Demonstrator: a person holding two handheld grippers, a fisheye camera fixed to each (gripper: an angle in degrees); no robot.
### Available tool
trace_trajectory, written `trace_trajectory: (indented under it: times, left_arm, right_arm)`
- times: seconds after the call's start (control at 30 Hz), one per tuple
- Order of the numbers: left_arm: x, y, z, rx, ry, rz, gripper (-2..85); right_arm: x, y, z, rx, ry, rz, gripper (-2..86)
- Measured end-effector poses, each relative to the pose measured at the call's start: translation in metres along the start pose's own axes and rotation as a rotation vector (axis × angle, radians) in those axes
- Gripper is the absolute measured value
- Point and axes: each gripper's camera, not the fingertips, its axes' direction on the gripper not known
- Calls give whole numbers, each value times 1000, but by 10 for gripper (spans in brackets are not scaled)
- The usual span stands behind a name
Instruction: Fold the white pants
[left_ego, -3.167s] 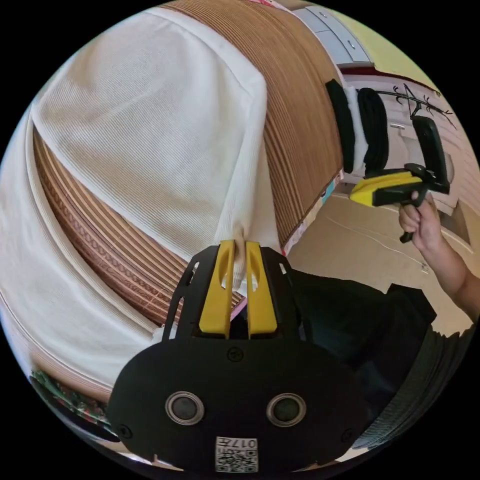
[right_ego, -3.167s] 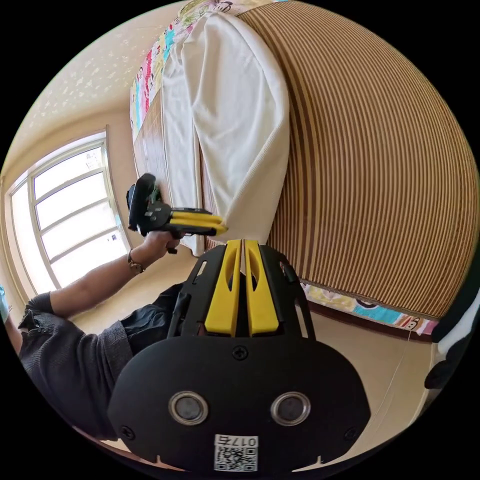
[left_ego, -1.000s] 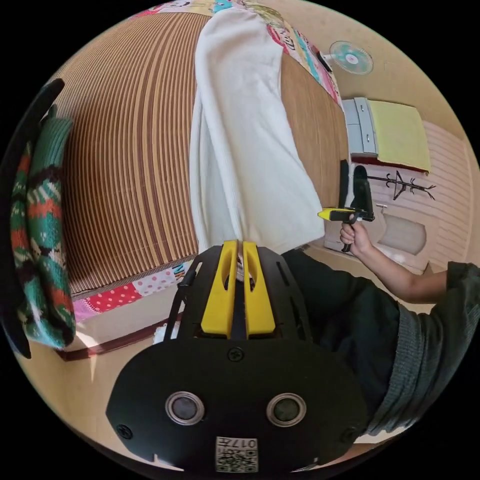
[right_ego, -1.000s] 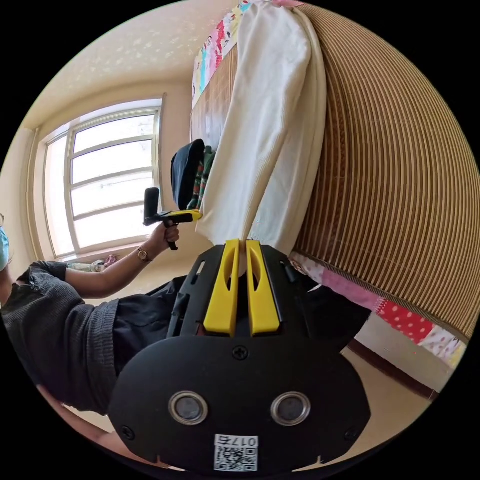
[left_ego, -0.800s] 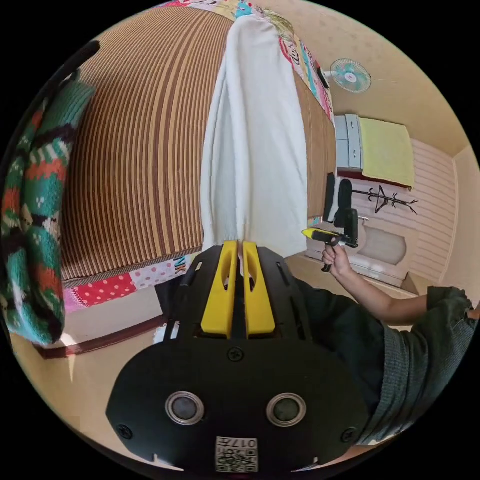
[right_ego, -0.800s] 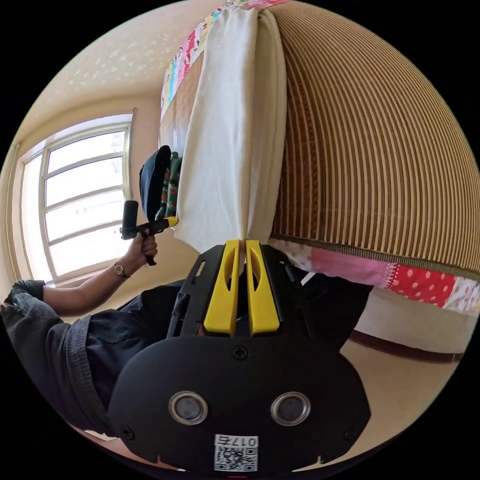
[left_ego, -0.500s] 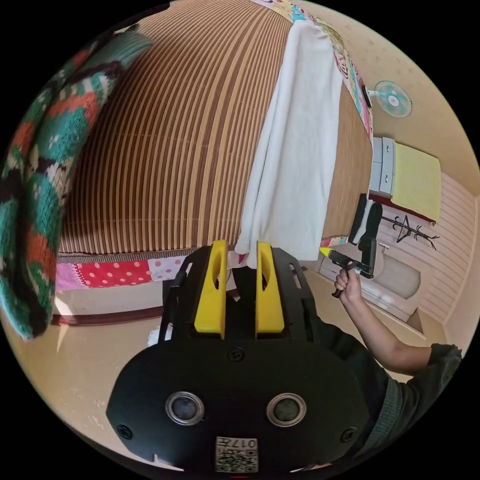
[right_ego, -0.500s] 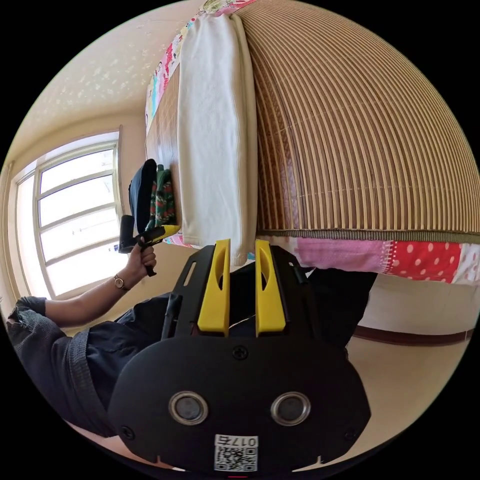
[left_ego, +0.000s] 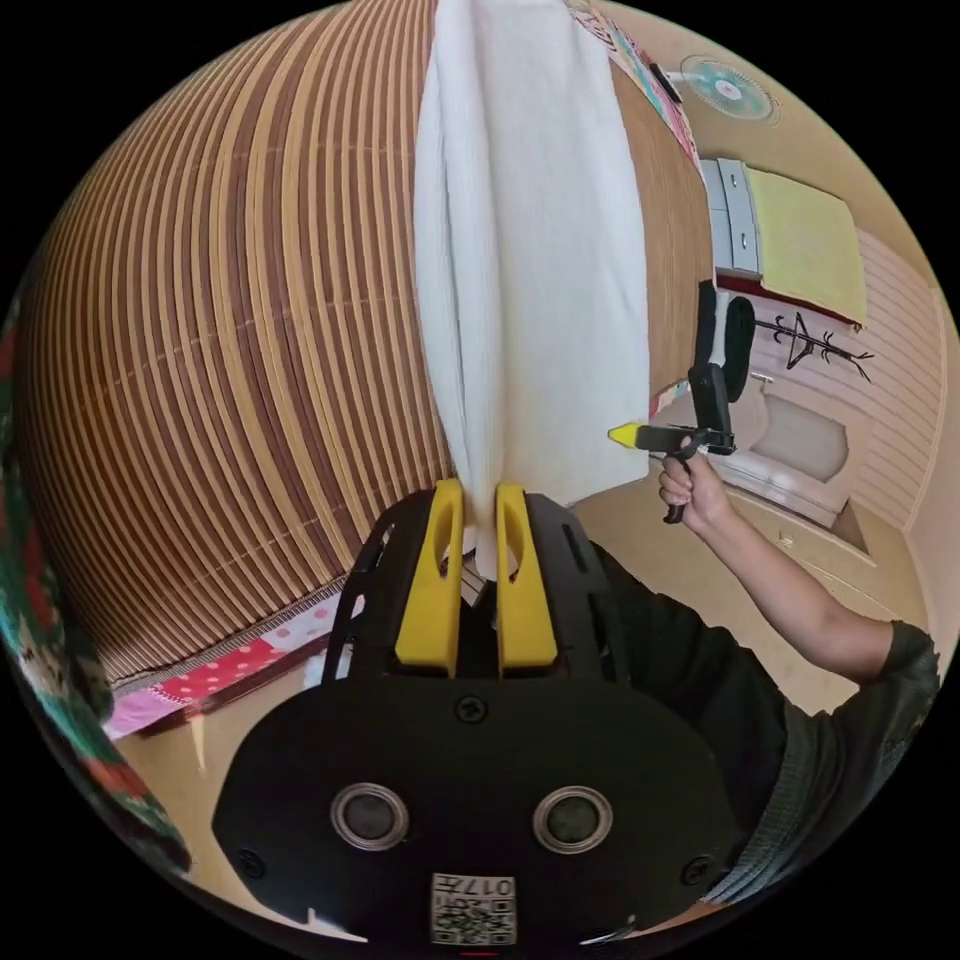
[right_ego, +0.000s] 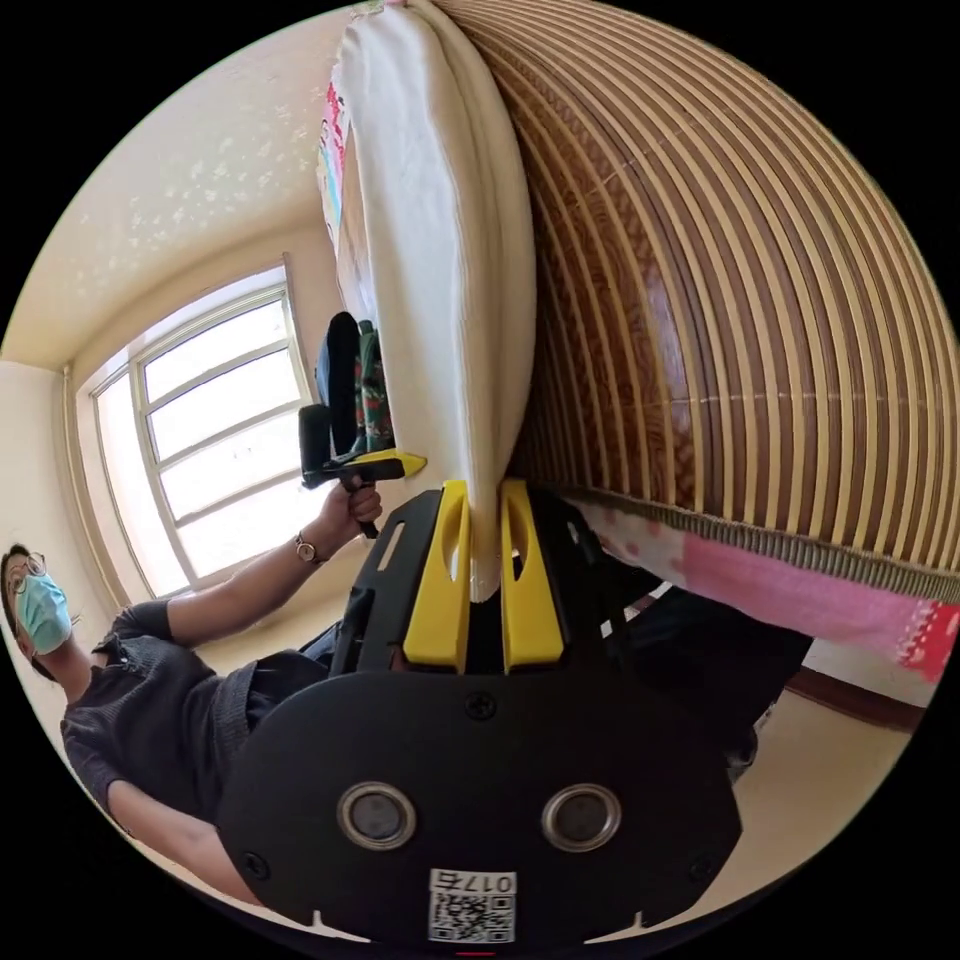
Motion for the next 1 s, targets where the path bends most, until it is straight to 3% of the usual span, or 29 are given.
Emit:
trace_trajectory:
  times: [0.13, 0.2, 0.3, 0.37, 0.43, 0.53, 0.7, 1.0]
  left_arm:
    - [20, 35, -33, 23, 148, 52, 52]
    - [27, 67, -45, -58, 303, 43, 52]
    - [36, 111, -47, -212, 569, -31, 52]
    - [47, 131, -57, -236, 661, -34, 52]
    - [52, 139, -69, -214, 740, -34, 52]
    - [41, 125, -81, -126, 798, -110, 52]
    - [19, 42, -108, 79, 937, -222, 52]
    - [10, -111, -156, 220, 841, -246, 52]
  right_arm:
    - [-11, 47, -32, 16, -172, -15, 37]
    - [-14, 82, -42, -14, -147, 95, 33]
    - [-28, 139, -53, -30, -344, 231, 25]
    - [-42, 163, -61, -13, -483, 278, 20]
    - [-44, 160, -65, -18, -482, 304, 16]
    - [-31, 122, -77, 30, -448, 348, 12]
    - [-18, 23, -100, 147, -570, 350, 12]
    - [-41, -135, -133, 258, -291, 308, 37]
